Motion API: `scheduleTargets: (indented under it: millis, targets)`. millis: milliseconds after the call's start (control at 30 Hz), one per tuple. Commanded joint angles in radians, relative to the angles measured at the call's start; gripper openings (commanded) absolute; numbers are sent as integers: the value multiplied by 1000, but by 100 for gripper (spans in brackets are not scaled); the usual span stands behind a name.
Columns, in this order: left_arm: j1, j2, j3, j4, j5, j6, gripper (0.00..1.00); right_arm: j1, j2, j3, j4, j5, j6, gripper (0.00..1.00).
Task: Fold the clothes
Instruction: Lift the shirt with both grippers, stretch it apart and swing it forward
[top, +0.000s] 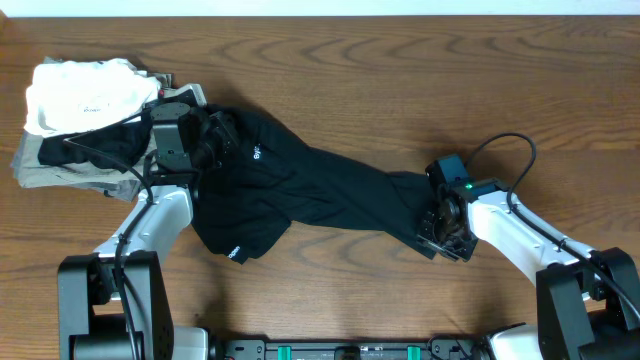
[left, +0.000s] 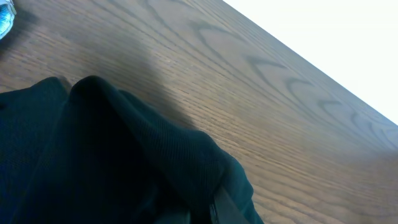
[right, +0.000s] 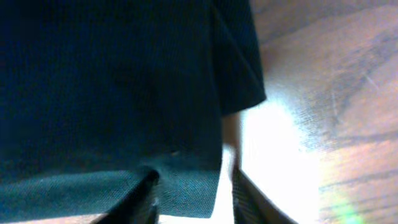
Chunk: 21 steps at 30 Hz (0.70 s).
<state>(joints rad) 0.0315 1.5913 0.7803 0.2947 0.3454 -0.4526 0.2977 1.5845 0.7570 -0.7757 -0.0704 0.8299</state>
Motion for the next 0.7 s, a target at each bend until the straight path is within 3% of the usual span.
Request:
scheduleTargets:
  millis: [0,33,333,500,667]
  targets:
    - [-2,-9,9,0,15,-6,7,16,23,-33,21,19,11,10]
    - [-2,-9,9,1,33,-5,6,16,23,-32,20,18,11,2]
    - [-5,-73,10,-3,183,33,6,-48,3,38,-90,96,11,1]
    - [-5,-214,10,-64,220,33,6,-102,-71,191,-258,168,6,1]
    - [-5,-411,10,-166,220,40,6,-156,-151,398,-389,175,-95,1]
